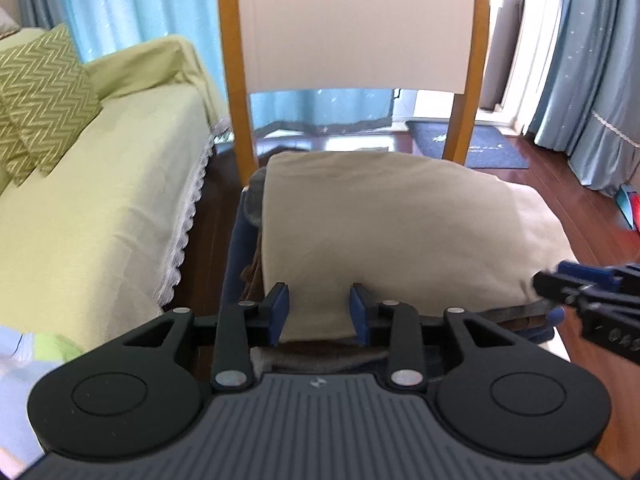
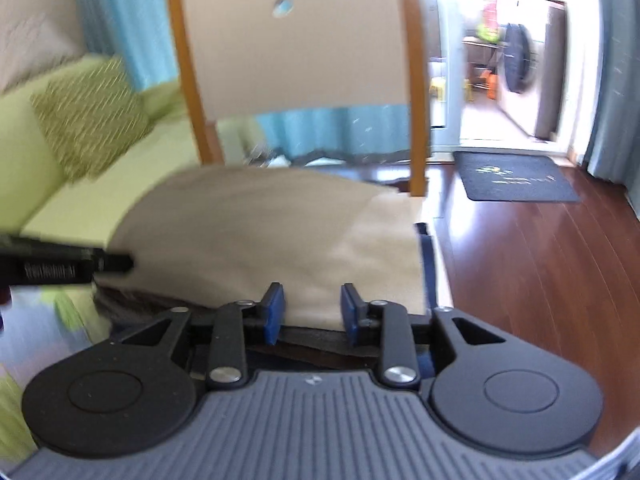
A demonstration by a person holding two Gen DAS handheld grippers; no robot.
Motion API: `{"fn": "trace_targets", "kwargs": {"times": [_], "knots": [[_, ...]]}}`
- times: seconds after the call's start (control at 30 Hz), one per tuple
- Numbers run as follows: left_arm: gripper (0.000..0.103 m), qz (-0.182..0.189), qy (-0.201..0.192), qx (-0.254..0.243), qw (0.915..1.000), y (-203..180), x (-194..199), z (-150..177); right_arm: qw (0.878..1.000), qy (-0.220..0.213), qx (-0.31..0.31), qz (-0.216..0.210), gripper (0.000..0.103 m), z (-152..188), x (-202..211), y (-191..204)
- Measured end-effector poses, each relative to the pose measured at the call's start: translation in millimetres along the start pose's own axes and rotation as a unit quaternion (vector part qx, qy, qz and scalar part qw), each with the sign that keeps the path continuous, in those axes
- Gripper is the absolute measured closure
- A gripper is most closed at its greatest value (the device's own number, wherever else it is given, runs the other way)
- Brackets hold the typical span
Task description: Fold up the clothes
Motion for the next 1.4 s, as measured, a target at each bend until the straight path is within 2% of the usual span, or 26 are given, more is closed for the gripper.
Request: {"fn": "trace_targets", "kwargs": {"times": [0.07,0.17,0.2,0.3,0.33,0.43,0.53,0.6,0.73,0.9,1.03,1.17,1.3,1.4], "knots": [[0.055,-0.005,0.021,0.009,0.9997,0,11,6,1.000,0.000,-0.021,0.009,0.058,2,14,0],[0.051,-0.009,0.050,0.029,0.9983,0,45,23,0.997,0.009,-0.073,0.032,0.045,9,55,7],[0.047,-0.010,0.053,0.031,0.9980,0,57,29,0.996,0.009,-0.085,0.035,0.041,11,68,11],[0.045,-0.021,0.056,0.020,0.9980,0,91,43,0.993,-0.004,-0.111,0.040,0.032,14,112,24],[0.045,-0.025,0.058,0.013,0.9979,2,116,52,0.993,-0.010,-0.115,0.040,0.031,14,128,29],[0.040,-0.021,0.065,0.017,0.9975,5,155,61,0.991,-0.033,-0.122,0.038,0.025,10,176,43],[0.037,-0.022,0.055,0.028,0.9978,17,215,71,0.990,-0.064,-0.119,0.038,0.016,3,226,54],[0.037,-0.021,0.052,0.031,0.9979,23,233,72,0.989,-0.087,-0.114,0.037,0.010,-3,266,63],[0.037,-0.014,0.035,0.034,0.9987,33,290,80,0.989,-0.094,-0.109,0.033,0.006,-2,313,72],[0.037,-0.005,0.030,0.023,0.9993,31,333,92,0.990,-0.089,-0.100,0.032,0.002,8,360,85],[0.037,-0.018,0.015,-0.001,0.9997,24,361,97,0.991,-0.080,-0.097,0.038,0.002,13,386,94],[0.036,-0.007,-0.007,-0.017,0.9998,13,382,93,0.992,-0.085,-0.086,0.040,0.002,7,409,95],[0.035,0.005,-0.031,-0.027,0.9992,-5,390,75,0.992,-0.087,-0.082,0.050,0.001,0,422,87],[0.032,0.007,-0.027,-0.033,0.9991,-21,386,58,0.992,-0.082,-0.083,0.054,0.001,-7,424,76]]}}
Point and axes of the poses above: each gripper's, at about its wrist camera, not at the fingertips, and x roughly against the way its jaws point, y to its left, z to its underside, the point moved 6 cm from there along -x, roughly the way its jaws point, and after that the axes turned 7 degrees about x, right-handed, at the moved point
